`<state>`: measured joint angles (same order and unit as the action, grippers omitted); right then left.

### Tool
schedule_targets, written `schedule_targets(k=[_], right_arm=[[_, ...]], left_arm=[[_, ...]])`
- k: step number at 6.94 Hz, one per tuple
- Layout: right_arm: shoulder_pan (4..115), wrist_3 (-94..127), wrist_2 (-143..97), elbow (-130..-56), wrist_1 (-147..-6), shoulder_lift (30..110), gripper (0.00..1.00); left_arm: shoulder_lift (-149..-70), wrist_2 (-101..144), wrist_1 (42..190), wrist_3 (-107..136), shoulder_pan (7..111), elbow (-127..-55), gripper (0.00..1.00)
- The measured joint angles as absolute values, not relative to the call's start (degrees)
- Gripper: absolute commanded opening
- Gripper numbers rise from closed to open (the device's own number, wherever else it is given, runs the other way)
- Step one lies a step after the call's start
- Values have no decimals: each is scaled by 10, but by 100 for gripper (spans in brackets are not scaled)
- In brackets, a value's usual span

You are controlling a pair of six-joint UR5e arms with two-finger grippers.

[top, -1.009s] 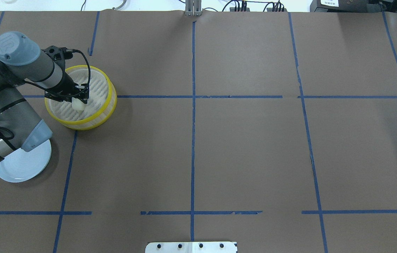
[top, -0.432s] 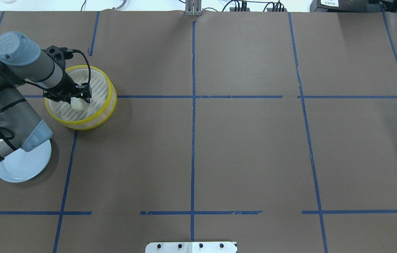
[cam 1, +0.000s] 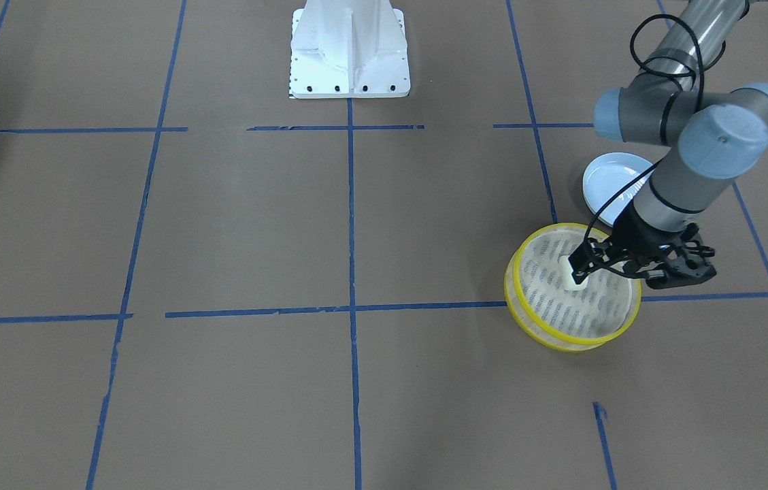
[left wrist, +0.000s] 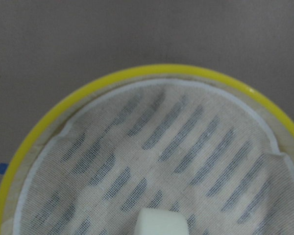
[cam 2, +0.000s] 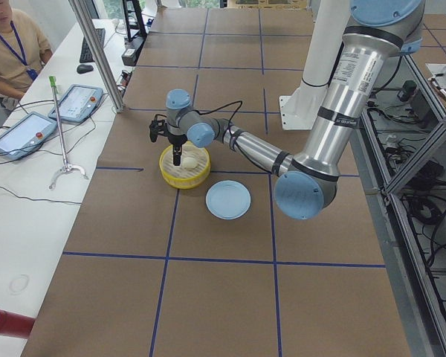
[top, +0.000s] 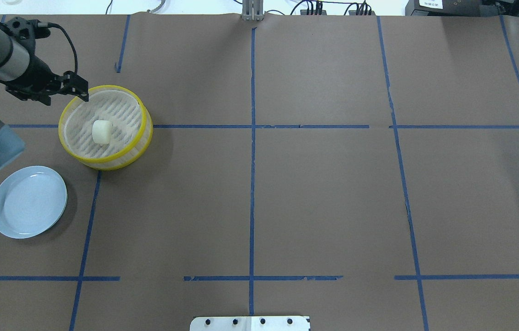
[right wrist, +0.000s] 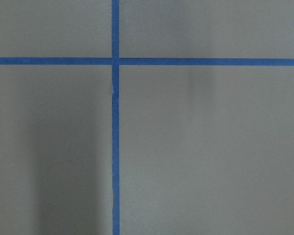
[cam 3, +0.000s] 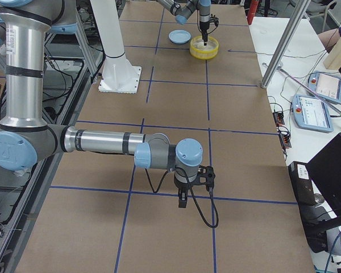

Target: Place bun in steamer

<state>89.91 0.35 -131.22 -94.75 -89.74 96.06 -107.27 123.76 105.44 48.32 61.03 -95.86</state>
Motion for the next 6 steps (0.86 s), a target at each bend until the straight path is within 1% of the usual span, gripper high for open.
schedule_targets(k=[2, 4, 5, 6], right_arm=[[899, 4, -1312, -947, -897, 961, 100], [899, 4, -1312, -947, -897, 961, 100], [899, 4, -1312, -947, -897, 961, 100], [899, 4, -1312, -947, -897, 961, 100]], left_arm=[[-988, 1310, 1035, 290, 733, -988, 100], [-906, 1344, 1024, 92, 844, -978, 100], [-890, 1347, 994, 19, 882, -959, 100], [-888, 1348, 949, -29, 899, -948, 100]])
